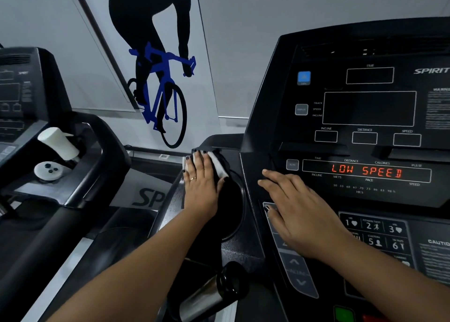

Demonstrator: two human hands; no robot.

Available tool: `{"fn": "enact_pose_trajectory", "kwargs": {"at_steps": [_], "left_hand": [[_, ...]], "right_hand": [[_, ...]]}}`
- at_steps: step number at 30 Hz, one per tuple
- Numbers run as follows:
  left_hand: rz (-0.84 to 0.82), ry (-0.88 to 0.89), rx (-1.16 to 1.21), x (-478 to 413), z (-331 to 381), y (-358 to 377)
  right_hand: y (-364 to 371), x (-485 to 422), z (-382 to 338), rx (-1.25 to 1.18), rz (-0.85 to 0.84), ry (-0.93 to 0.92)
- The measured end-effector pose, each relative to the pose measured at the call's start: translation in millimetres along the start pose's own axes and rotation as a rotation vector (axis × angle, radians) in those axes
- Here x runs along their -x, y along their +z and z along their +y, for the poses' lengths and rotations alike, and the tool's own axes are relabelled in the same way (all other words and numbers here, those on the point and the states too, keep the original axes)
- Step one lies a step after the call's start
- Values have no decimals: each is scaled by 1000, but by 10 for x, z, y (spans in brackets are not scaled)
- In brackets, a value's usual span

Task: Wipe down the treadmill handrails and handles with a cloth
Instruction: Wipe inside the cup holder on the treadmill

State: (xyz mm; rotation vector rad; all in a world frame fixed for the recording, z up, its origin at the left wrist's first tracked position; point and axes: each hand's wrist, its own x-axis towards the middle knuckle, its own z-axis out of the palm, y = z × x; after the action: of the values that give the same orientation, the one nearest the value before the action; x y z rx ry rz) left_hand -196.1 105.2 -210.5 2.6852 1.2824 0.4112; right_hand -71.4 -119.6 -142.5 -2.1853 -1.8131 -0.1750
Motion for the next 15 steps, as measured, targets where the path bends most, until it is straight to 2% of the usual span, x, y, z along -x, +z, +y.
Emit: {"fn": "enact_pose_trajectory", "kwargs": {"at_steps": [4, 6, 8, 10, 12, 14, 15], "left_hand": [[-8, 152, -79, -19, 159, 30], [-99, 236, -137, 52, 315, 129], [-180, 208, -112, 115, 450, 173], [-226, 210, -21, 186, 455, 146], [-263, 310, 145, 331, 387, 153], [-367, 316, 502, 525, 399, 81], [-445, 248, 685, 609, 407, 22]], "right_hand": [[3, -7, -1, 6, -12, 0], [-1, -2, 0, 10, -13, 3], [-7, 2, -7, 10, -13, 8], [-7, 4, -12, 11, -16, 6], [-5, 6, -15, 14, -21, 2], [-11, 9, -14, 15, -19, 1], [-16, 11, -17, 15, -19, 0]]}}
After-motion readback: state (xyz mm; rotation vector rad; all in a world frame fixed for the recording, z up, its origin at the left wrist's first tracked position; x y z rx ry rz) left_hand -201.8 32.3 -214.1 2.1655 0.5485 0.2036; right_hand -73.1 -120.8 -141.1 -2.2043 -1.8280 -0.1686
